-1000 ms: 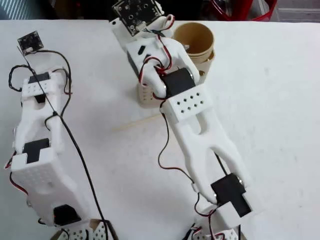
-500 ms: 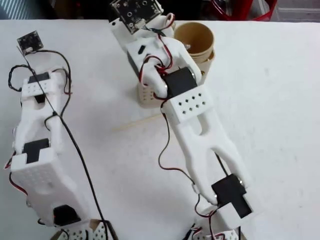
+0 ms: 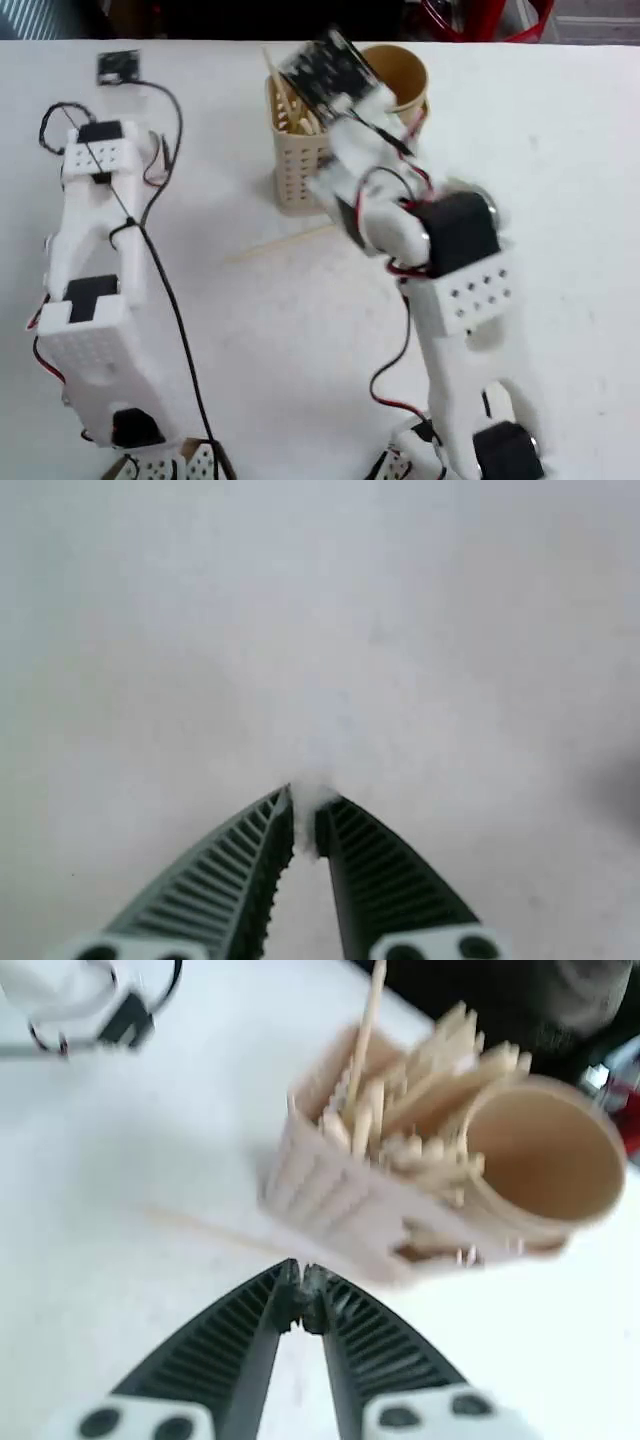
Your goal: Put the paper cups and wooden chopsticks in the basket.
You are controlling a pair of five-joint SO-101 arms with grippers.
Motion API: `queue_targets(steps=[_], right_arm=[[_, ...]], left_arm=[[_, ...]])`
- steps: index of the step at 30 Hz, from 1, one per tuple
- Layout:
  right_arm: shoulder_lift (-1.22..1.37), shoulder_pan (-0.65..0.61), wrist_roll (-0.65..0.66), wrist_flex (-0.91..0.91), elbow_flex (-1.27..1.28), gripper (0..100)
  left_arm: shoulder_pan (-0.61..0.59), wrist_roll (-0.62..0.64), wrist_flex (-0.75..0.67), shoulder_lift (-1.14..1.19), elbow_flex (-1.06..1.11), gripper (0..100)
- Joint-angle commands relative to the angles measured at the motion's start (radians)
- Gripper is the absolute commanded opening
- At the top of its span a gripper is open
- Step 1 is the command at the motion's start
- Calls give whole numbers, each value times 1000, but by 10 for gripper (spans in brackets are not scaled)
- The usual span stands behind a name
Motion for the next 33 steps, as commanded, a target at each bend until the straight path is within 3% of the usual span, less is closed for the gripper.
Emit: queue_targets(steps=[1,6,11,14,17,22,33], right_arm=[[-168,145,14,50,224,18],[-476,278,133,-130,758,17],[-725,374,143,-272,1158,17],[-802,433,144,-335,1304,21],[-829,493,199,-387,1407,21],[-839,539,232,-484,1534,21],[-839,539,239,-536,1623,21]], left_arm=[[74,-190,259,-13,-149,64],[139,-459,485,-19,-178,64],[176,-637,542,-19,-137,64],[197,-675,543,-38,-106,64],[211,-746,505,-90,-3,64],[185,-732,356,-278,232,64],[219,-1031,83,-823,835,61]])
